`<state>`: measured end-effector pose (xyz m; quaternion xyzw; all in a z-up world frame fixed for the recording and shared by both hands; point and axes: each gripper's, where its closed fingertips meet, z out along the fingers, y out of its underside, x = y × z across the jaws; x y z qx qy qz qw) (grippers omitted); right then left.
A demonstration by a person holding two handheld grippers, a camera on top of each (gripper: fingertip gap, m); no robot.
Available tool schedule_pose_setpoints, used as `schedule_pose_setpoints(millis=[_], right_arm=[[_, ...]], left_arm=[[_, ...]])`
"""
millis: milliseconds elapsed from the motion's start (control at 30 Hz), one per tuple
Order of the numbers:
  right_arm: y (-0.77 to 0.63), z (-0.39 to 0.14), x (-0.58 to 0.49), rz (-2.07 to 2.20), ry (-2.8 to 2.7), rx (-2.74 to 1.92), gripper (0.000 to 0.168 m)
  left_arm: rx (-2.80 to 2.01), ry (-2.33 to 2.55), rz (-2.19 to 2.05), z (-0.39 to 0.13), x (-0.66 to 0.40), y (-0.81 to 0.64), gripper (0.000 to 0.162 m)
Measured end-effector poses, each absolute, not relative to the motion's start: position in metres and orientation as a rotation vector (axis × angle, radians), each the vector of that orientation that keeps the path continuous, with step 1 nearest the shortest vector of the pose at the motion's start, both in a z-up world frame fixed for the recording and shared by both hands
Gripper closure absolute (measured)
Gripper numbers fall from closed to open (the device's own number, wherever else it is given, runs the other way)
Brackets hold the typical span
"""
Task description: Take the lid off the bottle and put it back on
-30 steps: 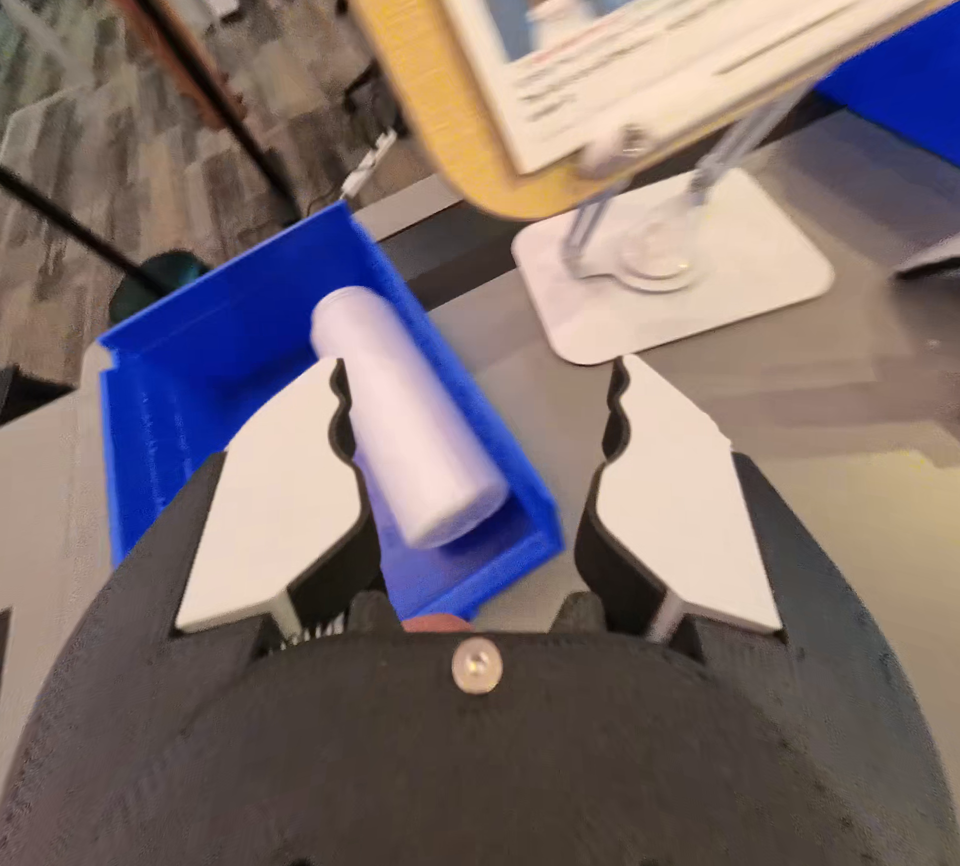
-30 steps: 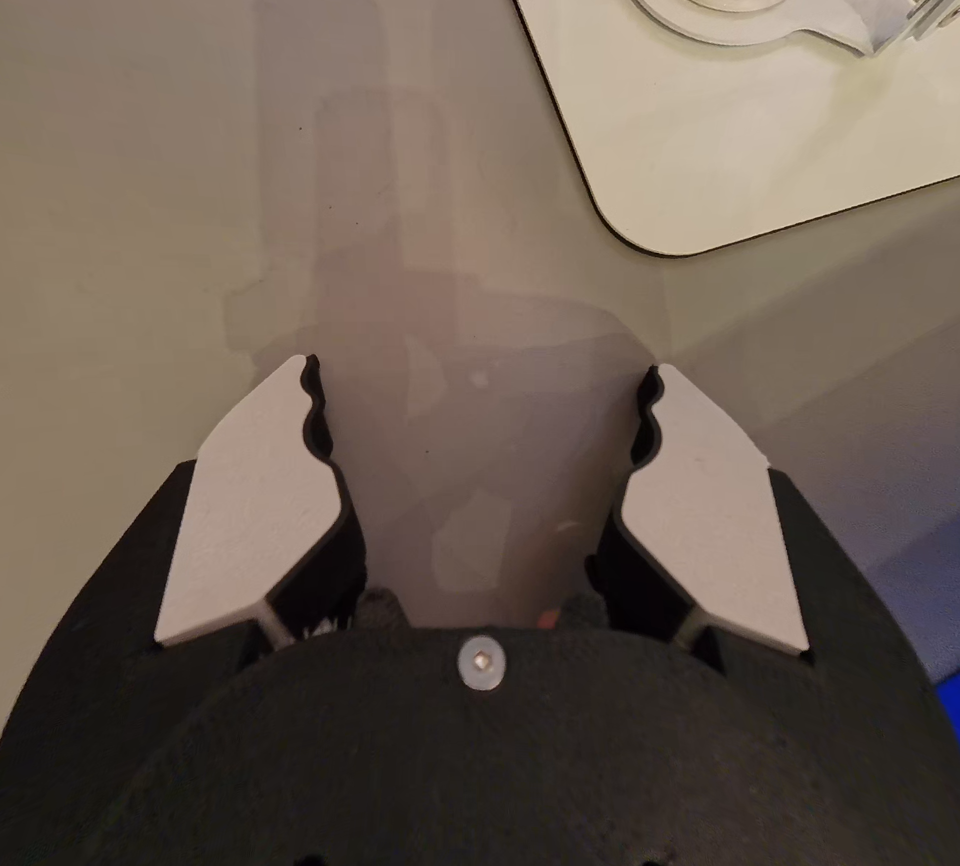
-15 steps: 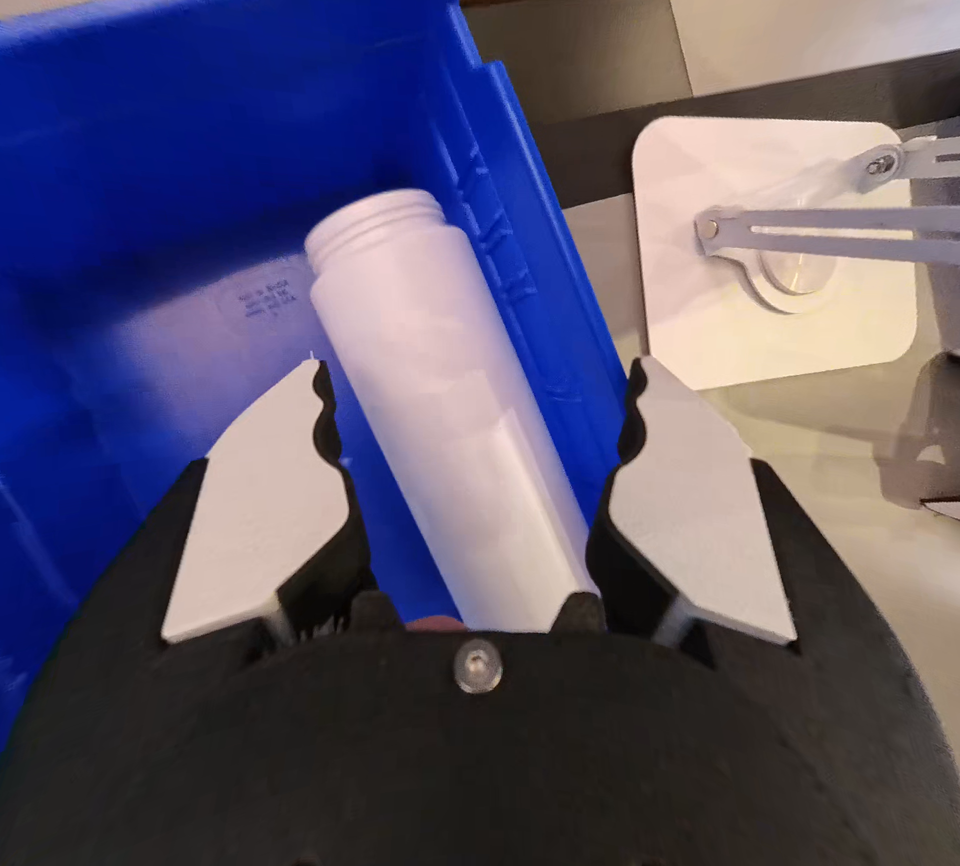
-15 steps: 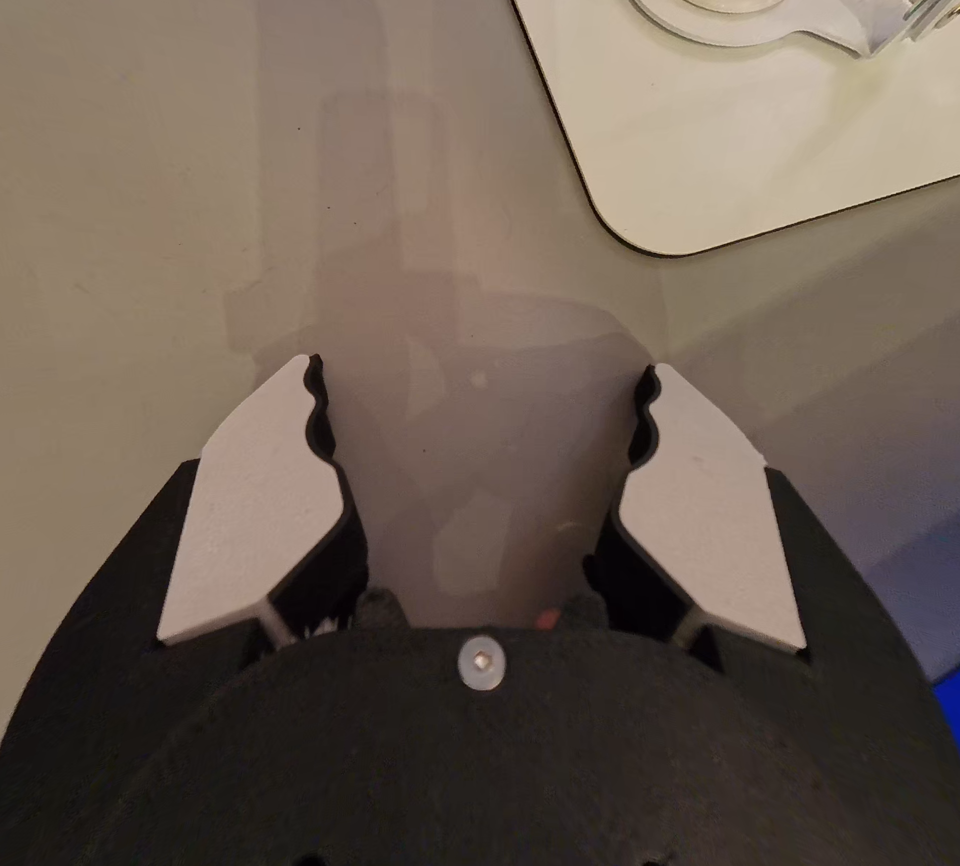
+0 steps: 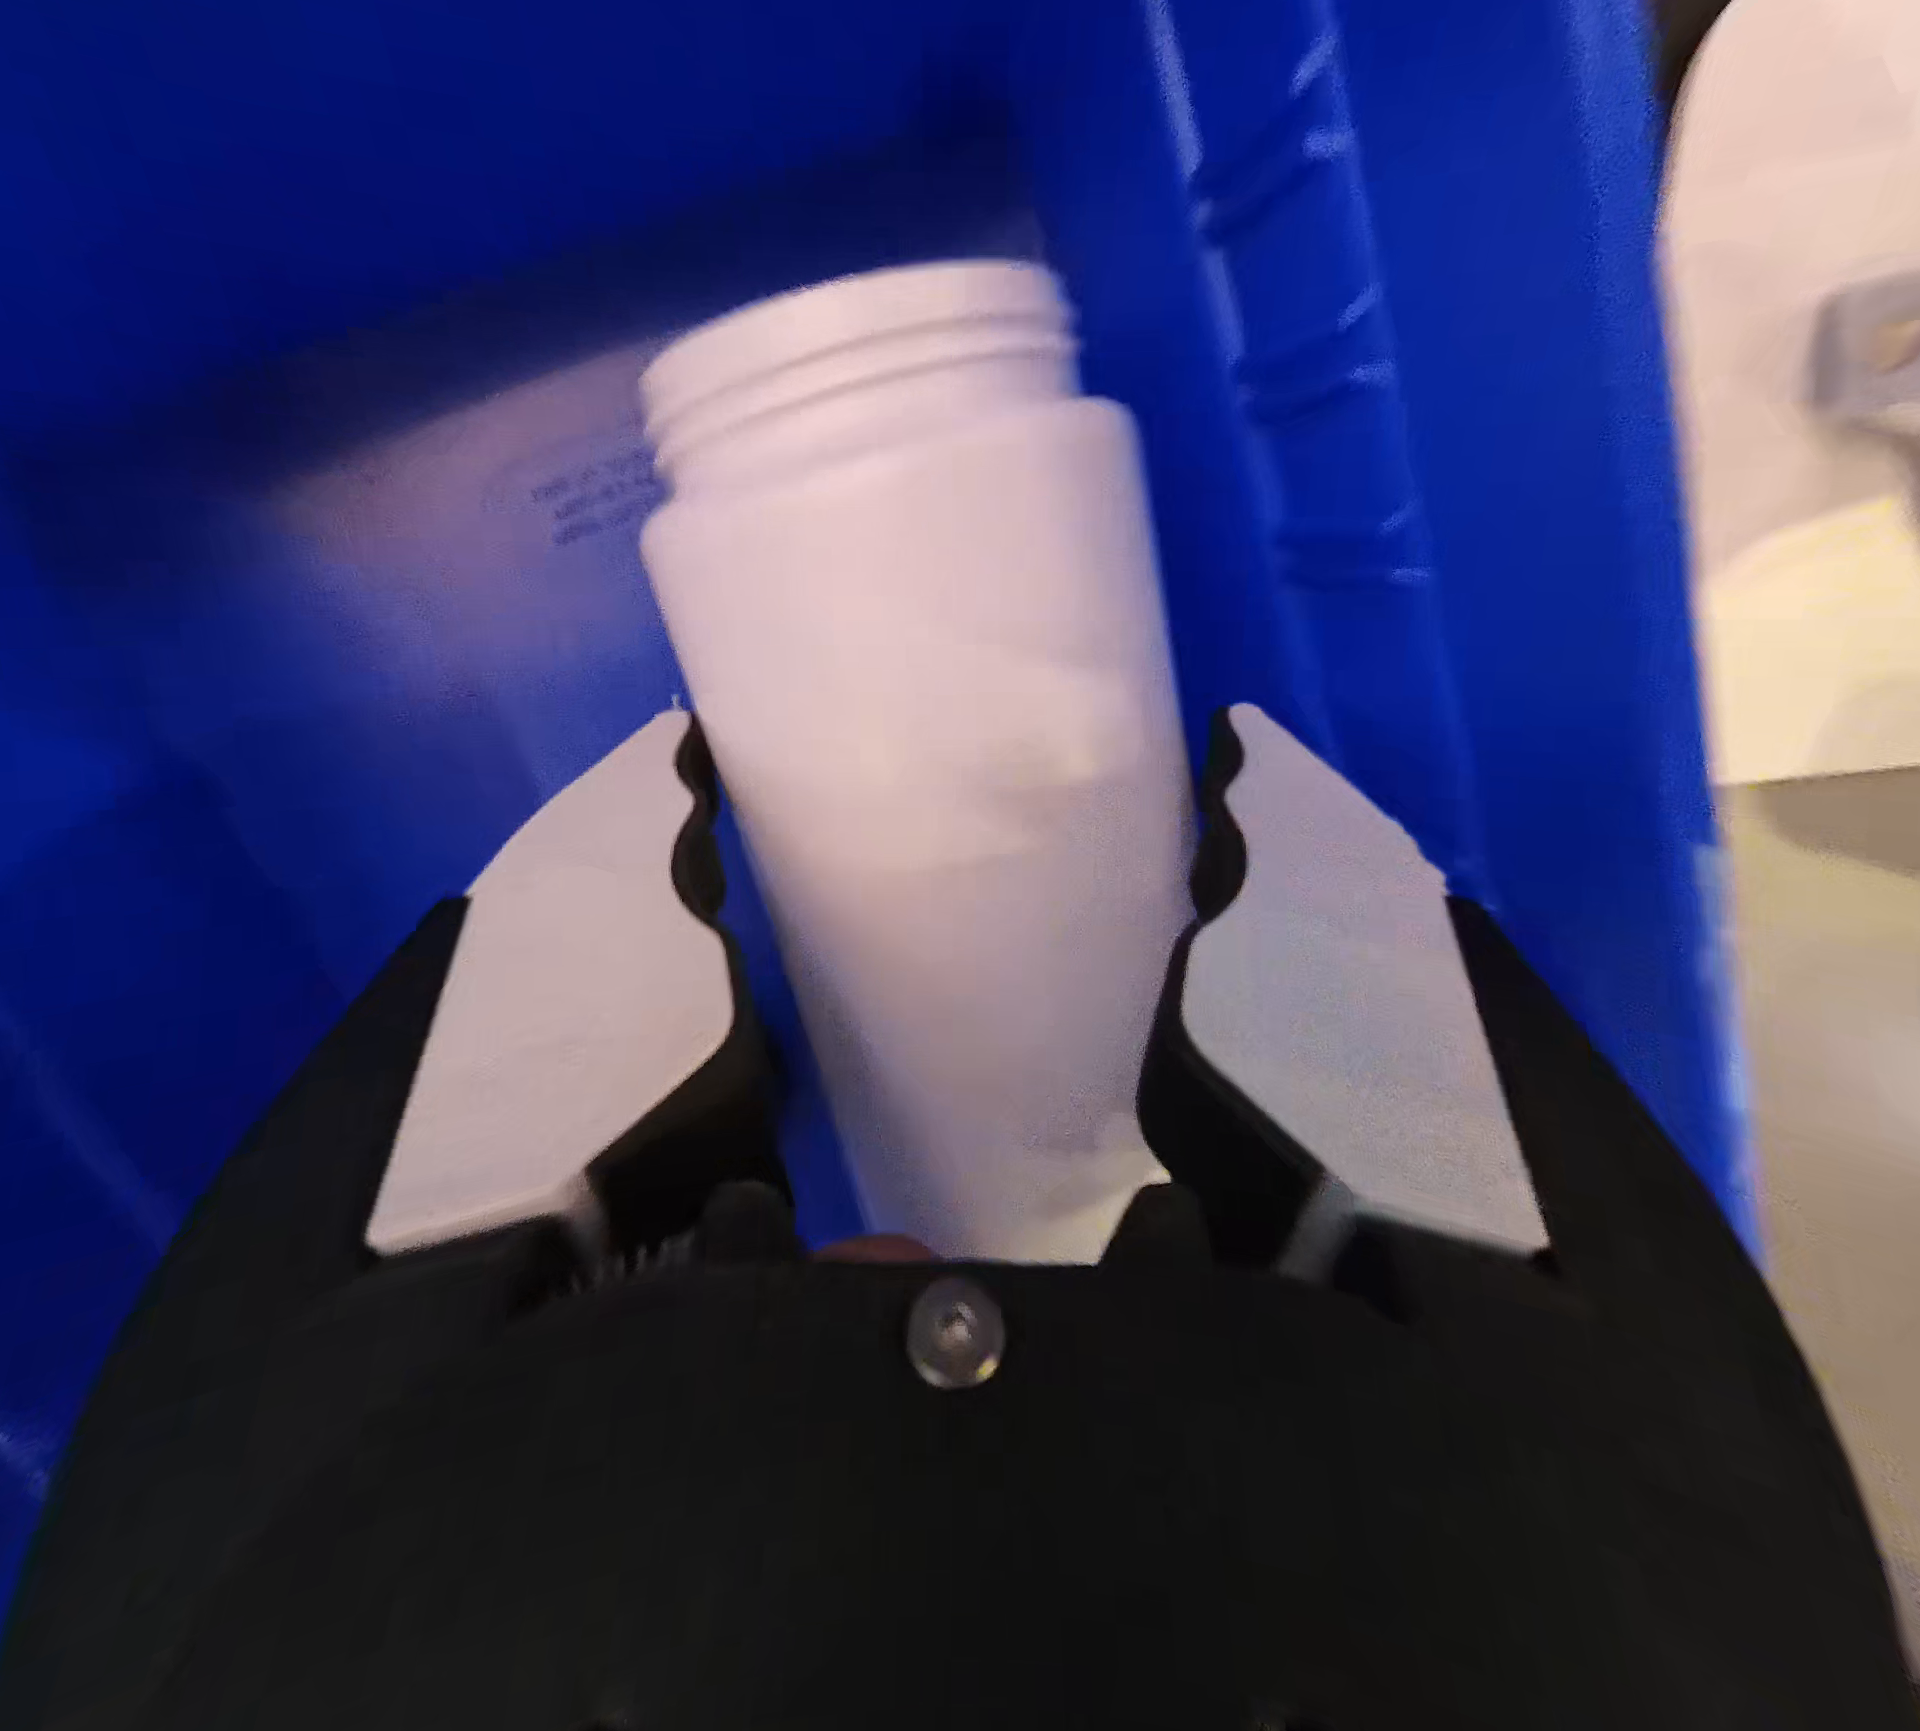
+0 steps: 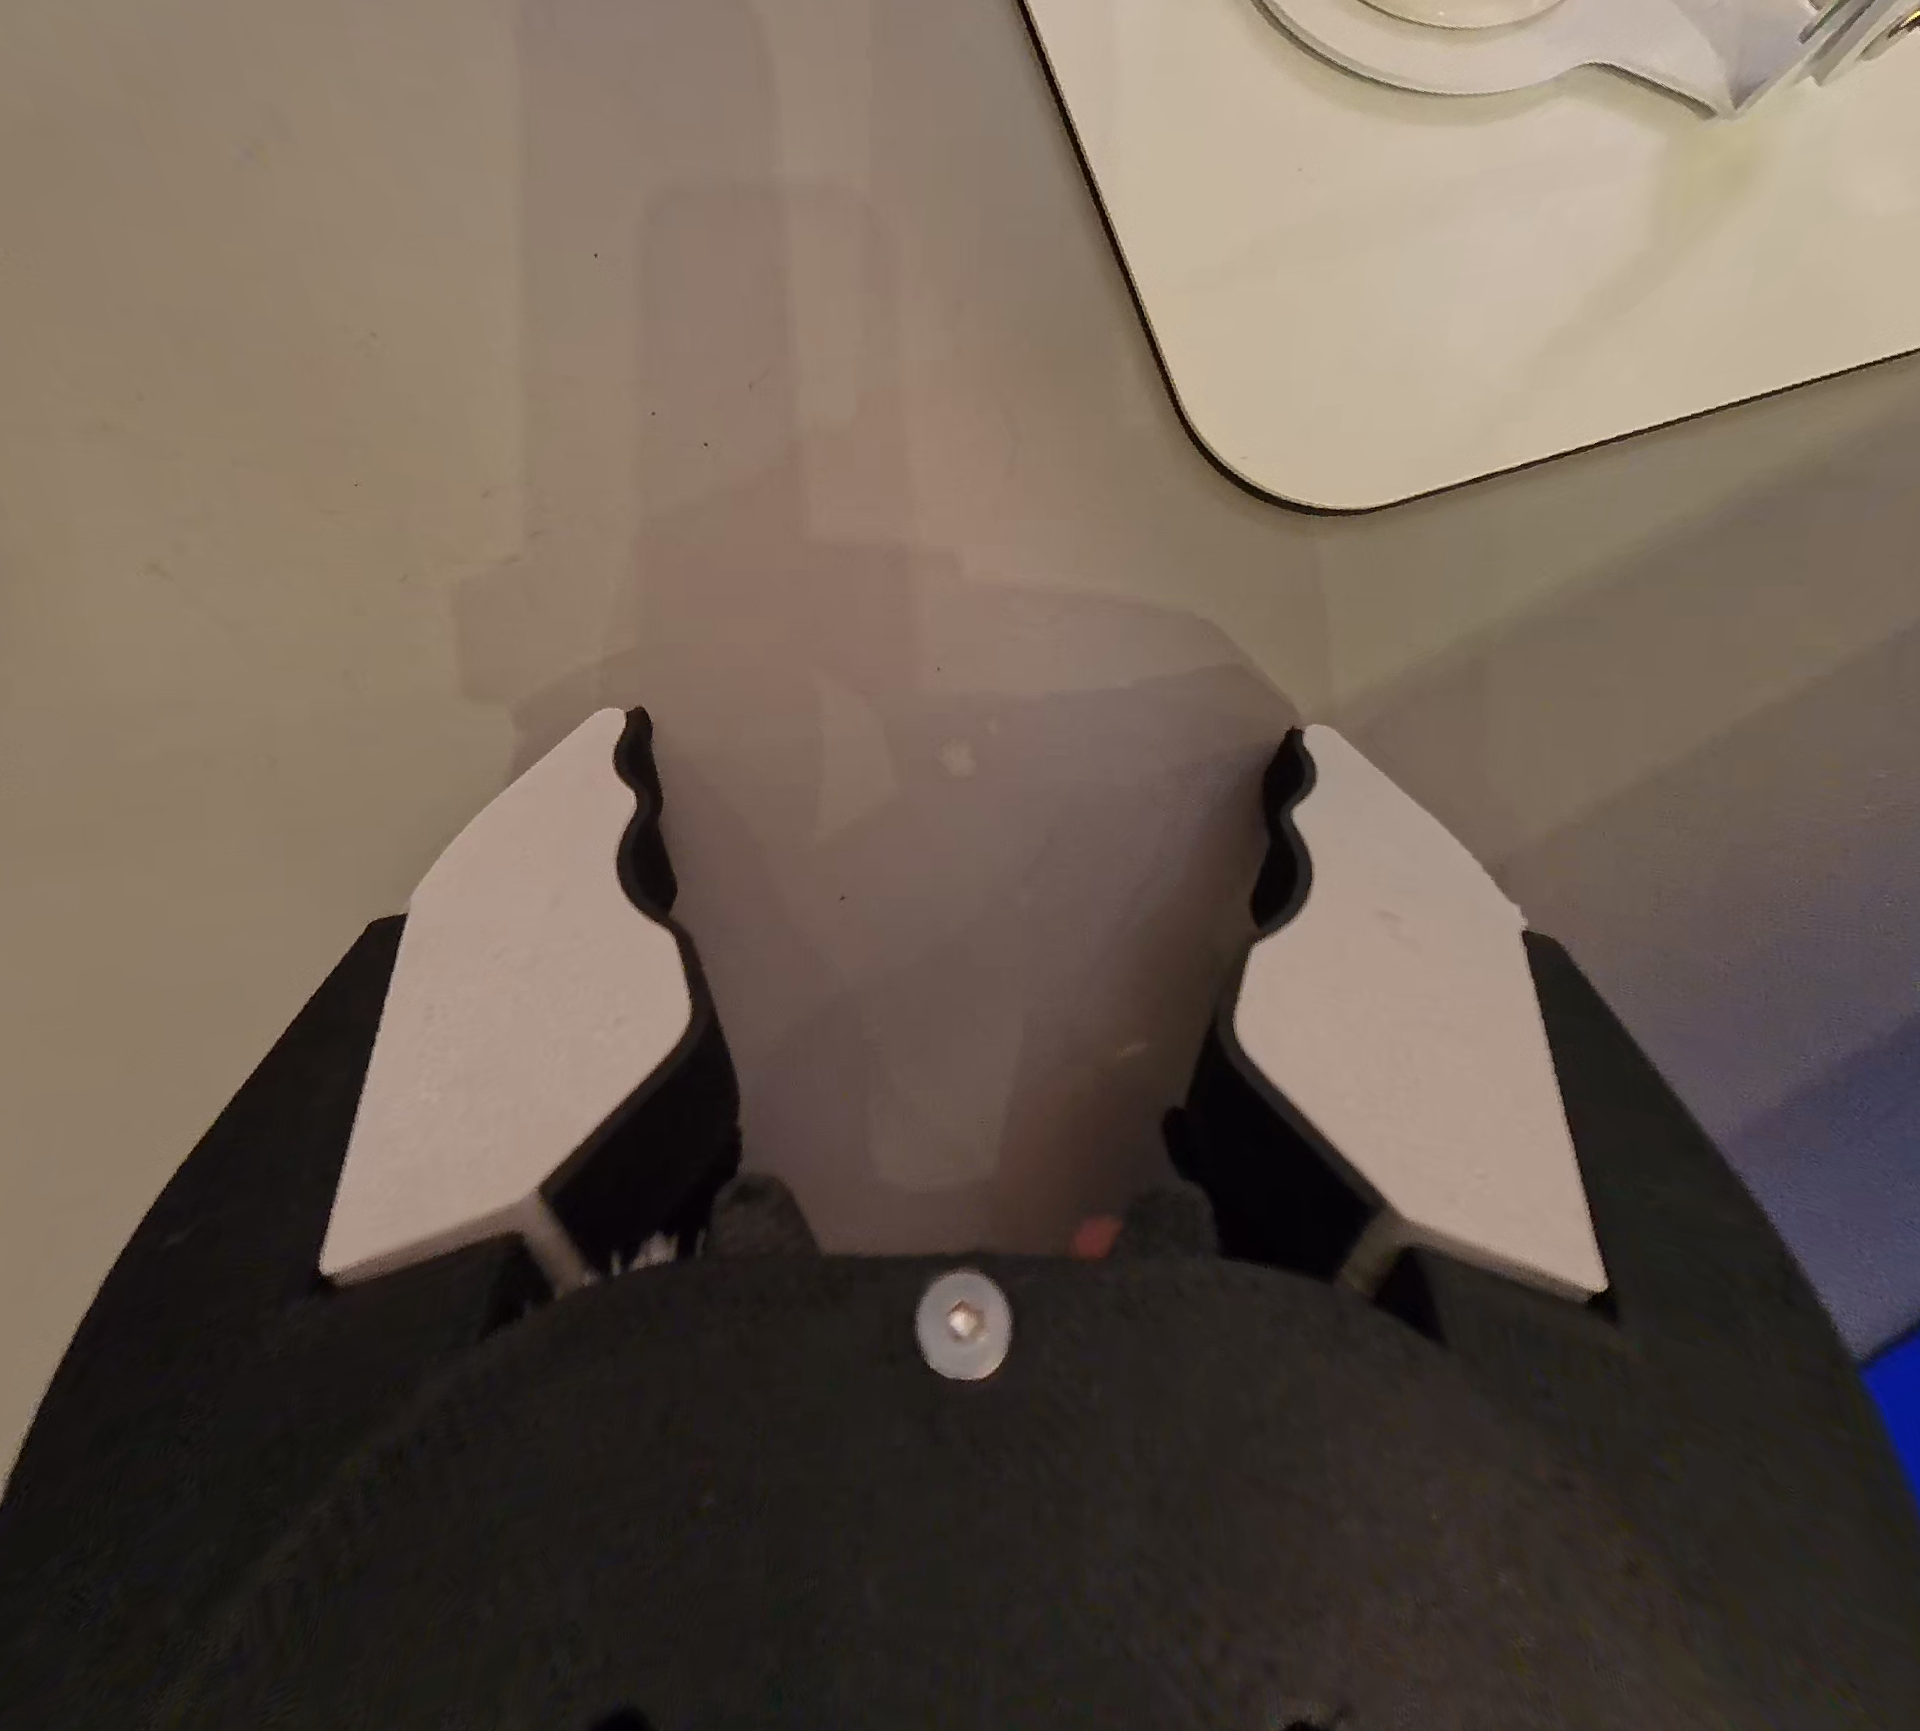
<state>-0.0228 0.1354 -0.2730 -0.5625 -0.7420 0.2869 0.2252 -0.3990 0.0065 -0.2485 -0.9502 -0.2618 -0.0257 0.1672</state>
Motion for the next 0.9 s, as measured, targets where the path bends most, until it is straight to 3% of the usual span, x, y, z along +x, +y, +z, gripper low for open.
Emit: schedule_pose_setpoints(millis=[333, 633, 900], right_arm=[[0.136, -0.273, -0.023, 0.792, -2.045, -1.552, 0.059], [0.136, -0.273, -0.023, 0.791, -2.045, -1.552, 0.059], [0.136, -0.259, -0.024, 0.874, -1.96, -1.548, 0.053]], left_arm=[[-2.849, -0.546, 0.161, -0.25, -0.402, -0.006, 0.072], [-2.381, -0.438, 0.205, -0.158, -0.374, -0.026, 0.074], [-1.923, 0.027, 0.1, -0.07, -0.239, -0.017, 0.074]])
